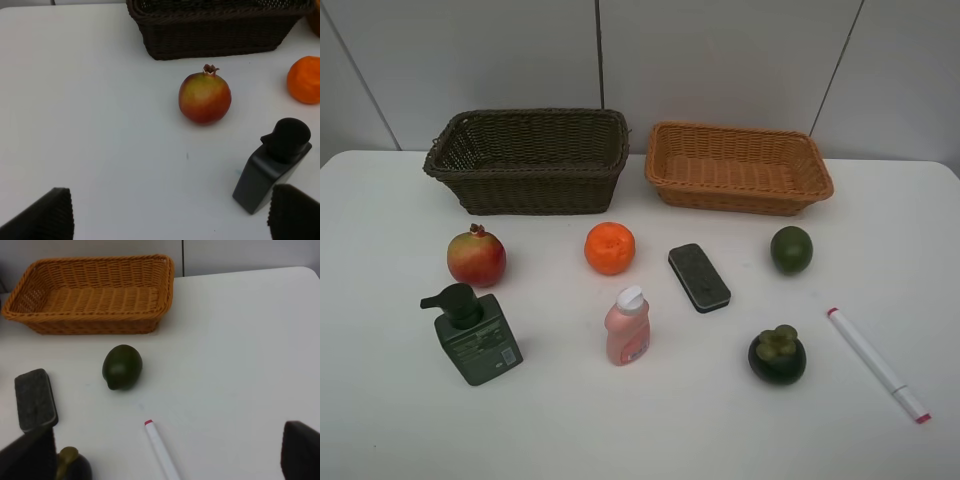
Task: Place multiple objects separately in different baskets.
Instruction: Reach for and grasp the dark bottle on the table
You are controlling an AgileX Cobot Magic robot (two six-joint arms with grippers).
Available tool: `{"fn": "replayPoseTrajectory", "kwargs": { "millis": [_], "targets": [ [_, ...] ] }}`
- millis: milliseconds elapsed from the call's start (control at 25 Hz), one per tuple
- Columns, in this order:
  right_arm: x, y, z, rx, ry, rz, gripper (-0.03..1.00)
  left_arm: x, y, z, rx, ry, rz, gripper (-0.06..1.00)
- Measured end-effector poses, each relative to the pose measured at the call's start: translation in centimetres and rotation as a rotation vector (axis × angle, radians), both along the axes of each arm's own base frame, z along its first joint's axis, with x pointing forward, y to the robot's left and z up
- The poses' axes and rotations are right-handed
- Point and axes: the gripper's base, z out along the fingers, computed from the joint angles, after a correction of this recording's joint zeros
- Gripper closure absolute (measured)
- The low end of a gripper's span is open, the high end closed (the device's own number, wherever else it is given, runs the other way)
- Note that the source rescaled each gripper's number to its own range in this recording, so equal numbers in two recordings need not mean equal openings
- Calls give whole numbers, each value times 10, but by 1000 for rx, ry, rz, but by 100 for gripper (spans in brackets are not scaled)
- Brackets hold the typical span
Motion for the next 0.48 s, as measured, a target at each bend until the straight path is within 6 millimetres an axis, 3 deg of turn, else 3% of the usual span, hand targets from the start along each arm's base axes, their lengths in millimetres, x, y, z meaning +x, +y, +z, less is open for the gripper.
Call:
{"fn": "replayPoseTrajectory", "kwargs": {
  "millis": [480],
  "targets": [
    [0, 0, 0, 0, 0, 0, -3, 0, 0, 0, 0, 0, 0, 1]
  ]
}}
